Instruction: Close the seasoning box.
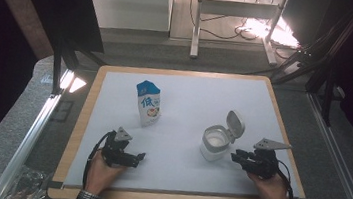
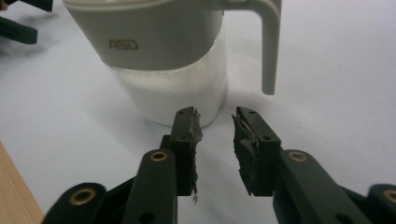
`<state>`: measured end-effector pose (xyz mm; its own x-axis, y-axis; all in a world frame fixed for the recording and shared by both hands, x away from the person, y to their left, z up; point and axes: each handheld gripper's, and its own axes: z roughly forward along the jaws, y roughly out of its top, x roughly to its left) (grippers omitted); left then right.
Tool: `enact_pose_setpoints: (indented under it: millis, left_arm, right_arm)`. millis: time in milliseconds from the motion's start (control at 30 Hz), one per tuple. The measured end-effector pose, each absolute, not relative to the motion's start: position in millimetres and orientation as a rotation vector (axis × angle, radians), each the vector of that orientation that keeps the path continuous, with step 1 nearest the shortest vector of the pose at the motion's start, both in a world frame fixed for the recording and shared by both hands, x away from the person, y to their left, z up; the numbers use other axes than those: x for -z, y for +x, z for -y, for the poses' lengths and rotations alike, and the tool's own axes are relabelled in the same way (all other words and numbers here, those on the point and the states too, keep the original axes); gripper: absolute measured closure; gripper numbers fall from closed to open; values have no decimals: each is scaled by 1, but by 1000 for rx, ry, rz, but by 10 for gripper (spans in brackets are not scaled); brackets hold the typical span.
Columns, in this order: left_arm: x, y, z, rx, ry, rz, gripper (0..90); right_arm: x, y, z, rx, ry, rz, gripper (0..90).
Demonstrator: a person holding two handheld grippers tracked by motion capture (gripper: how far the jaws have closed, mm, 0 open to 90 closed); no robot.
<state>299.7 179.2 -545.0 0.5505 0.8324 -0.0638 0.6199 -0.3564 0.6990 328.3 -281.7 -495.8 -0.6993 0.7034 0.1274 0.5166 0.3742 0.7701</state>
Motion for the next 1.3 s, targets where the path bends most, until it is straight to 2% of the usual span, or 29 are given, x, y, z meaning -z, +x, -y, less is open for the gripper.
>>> enact_pose_setpoints:
  millis: [467,1300]
  left_arm:
    - [552,299,-179,-413,2097,-1166,58]
    - [552,299,-179,-422,2101,-1165,63]
  right_arm:
    - [478,340,287,-1234,1093,-2369,879]
    - [435,374,287,-1320,1081,-2312,880]
